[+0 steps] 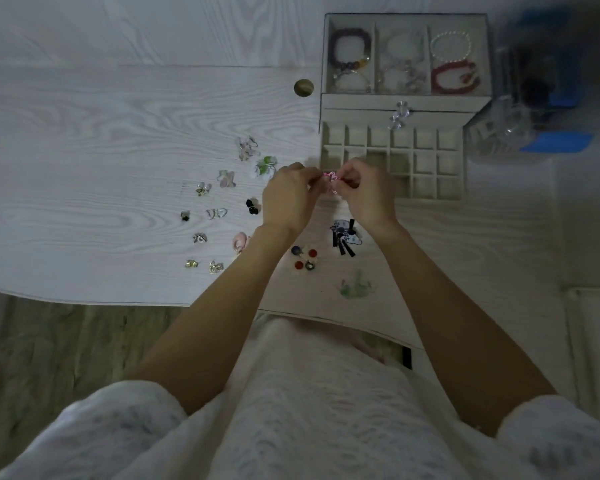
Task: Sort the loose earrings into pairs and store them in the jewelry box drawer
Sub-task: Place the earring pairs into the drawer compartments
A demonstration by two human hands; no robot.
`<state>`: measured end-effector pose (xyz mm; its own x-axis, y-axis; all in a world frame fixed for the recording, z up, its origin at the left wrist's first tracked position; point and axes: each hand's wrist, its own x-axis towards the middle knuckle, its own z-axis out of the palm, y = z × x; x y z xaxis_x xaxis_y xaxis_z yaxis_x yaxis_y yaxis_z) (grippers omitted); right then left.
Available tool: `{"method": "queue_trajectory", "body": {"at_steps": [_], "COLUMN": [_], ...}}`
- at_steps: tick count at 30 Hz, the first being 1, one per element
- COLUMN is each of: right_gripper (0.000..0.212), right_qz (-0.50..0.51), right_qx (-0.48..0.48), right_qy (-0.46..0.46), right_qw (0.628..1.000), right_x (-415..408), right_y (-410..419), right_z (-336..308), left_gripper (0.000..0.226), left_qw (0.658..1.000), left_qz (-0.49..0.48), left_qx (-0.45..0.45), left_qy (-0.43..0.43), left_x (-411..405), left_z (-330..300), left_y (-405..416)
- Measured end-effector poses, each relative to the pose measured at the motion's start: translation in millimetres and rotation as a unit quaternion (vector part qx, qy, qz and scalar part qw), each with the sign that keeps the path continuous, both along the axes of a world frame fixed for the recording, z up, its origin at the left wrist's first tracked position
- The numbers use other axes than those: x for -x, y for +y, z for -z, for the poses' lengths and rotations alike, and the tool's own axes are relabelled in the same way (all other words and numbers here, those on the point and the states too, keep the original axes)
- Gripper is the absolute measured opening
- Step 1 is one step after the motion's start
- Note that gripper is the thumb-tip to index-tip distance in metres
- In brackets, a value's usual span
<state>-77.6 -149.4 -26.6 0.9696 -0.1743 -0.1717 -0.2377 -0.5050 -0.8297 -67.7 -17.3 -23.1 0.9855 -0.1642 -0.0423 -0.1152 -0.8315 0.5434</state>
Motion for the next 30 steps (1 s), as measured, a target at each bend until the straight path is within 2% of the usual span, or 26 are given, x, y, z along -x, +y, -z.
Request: {"method": "queue_trajectory", "body": {"at_steps": [11, 16, 19, 23, 27, 30], "right_gripper": [0.012, 0.016, 0.017, 0.016, 0.014, 0.014], "right_qz": [0.002, 0.007, 0.011, 0.009, -0.053, -0.102], "right_qx": [0.041, 0.063, 0.100, 0.122, 0.173, 0.238], "right_qy": [0.013, 0.012, 0.005, 0.001, -0.037, -0.053], "right_qw": [0.999, 0.998, 0.995, 0.992, 0.983, 0.964], "right_x": [-10.2, -11.3, -14.0, -16.3, -11.4, -6.4], "right_y": [1.9, 4.0, 4.2, 1.2, -5.4, -3.1], "right_z": [2.4, 2.6, 2.6, 1.0, 3.5, 9.1], "left_gripper": [0.029, 0.026, 0.025, 0.026, 0.012, 0.014], "left_qw": [0.992, 0.992, 0.995, 0.999, 1.000, 1.000], "left_qz": [0.072, 0.065, 0.045, 0.009, 0.009, 0.006], "left_qx": [-0.093, -0.091, -0.083, -0.027, -0.016, -0.024], "left_qy": [-0.040, -0.051, -0.019, 0.032, 0.010, 0.000], "left_x": [-10.2, -11.8, -15.2, -20.8, -18.4, -16.8], "left_z": [-0.9, -0.5, -0.4, -0.1, 1.6, 2.9], "left_y": [1.2, 3.4, 1.8, 3.5, 9.3, 8.3]}}
